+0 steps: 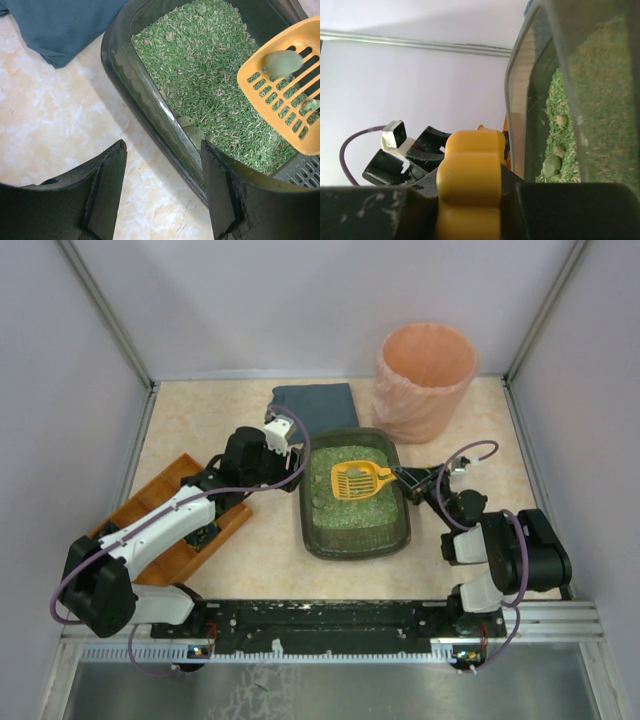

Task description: Clean the litter box

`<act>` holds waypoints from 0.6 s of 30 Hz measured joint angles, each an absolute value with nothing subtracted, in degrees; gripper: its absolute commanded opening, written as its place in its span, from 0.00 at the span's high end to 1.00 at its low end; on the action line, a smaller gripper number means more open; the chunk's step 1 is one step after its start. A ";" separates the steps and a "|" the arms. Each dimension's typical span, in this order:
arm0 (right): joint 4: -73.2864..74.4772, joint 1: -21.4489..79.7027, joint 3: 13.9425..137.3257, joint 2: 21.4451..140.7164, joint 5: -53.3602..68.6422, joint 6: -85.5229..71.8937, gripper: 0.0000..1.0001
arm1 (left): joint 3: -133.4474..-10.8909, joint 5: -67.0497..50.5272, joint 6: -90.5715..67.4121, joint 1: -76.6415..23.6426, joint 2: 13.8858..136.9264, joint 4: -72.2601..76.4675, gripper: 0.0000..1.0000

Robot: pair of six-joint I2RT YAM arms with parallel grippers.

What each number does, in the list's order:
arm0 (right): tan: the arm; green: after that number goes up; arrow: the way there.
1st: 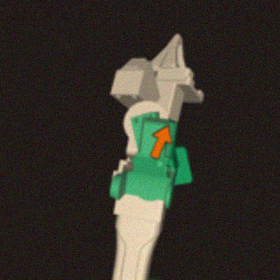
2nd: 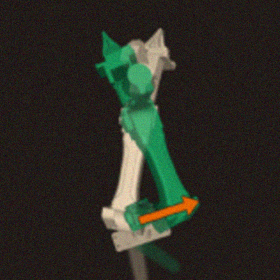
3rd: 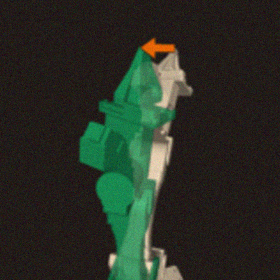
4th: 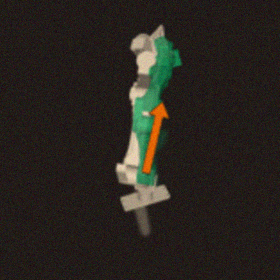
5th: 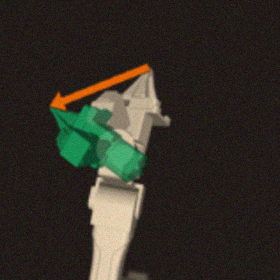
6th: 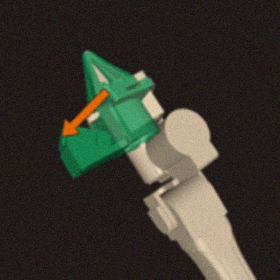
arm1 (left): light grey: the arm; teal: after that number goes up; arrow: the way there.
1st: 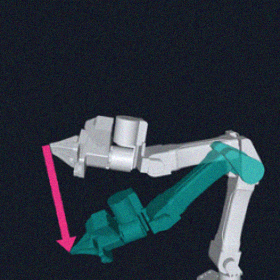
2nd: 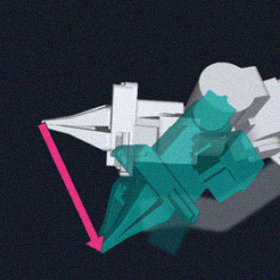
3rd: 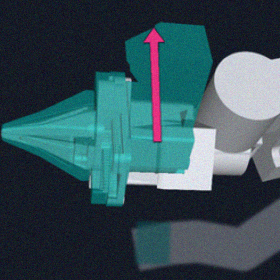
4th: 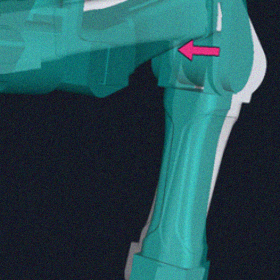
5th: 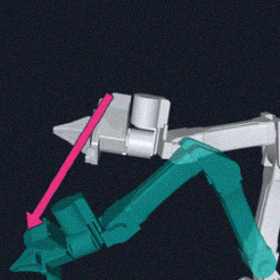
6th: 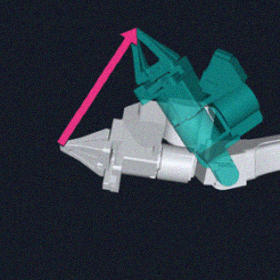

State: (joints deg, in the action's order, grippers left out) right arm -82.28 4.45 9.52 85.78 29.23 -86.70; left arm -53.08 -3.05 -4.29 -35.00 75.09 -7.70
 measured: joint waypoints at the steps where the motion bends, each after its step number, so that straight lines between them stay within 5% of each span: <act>1: -82.35 4.43 9.43 85.76 29.43 -86.72 1.00 | -53.08 -3.03 -4.27 -35.00 75.09 -7.73 0.32; 18: -78.22 5.50 10.24 79.20 28.27 -83.92 1.00 | -52.99 -2.92 -4.03 -34.98 75.09 -7.73 0.30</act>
